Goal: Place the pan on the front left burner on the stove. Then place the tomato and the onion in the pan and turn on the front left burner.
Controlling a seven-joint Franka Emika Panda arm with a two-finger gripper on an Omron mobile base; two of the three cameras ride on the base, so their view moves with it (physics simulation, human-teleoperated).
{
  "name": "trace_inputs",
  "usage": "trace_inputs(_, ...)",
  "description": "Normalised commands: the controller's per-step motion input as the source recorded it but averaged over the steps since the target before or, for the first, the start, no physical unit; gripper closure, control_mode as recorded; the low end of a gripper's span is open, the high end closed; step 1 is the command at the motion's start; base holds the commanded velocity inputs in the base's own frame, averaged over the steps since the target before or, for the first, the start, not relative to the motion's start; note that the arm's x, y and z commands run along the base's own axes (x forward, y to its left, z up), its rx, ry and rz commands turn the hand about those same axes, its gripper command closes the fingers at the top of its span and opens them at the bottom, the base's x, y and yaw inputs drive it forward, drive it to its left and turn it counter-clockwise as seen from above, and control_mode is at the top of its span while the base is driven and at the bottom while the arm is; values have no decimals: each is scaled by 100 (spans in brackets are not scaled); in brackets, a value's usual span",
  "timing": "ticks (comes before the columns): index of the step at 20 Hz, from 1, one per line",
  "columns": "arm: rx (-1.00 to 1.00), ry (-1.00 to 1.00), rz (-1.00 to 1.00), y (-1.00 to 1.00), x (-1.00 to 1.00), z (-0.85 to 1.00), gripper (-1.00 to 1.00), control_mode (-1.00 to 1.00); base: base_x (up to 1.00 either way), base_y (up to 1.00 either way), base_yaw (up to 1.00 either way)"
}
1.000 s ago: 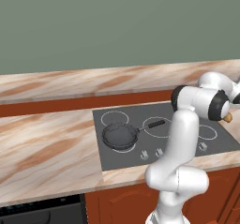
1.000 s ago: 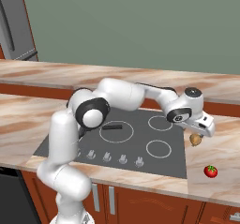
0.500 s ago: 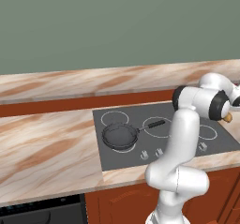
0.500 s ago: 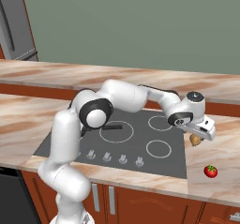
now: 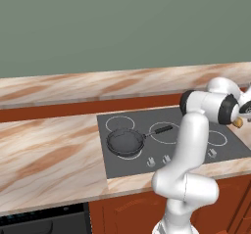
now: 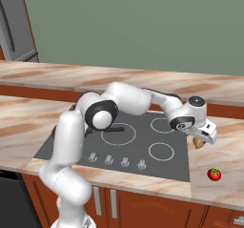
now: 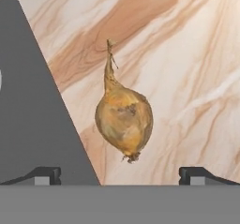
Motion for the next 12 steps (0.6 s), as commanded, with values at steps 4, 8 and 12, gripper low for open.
trace_inputs(4,-1,0,0,-3,24,-13,-100,-100,0,0,0)
trace_inputs(8,-1,0,-3,-15,12,-16,-100,-100,0,0,0)
trace_inputs(12,0,0,-2,-15,9,-21,-100,-100,0,0,0)
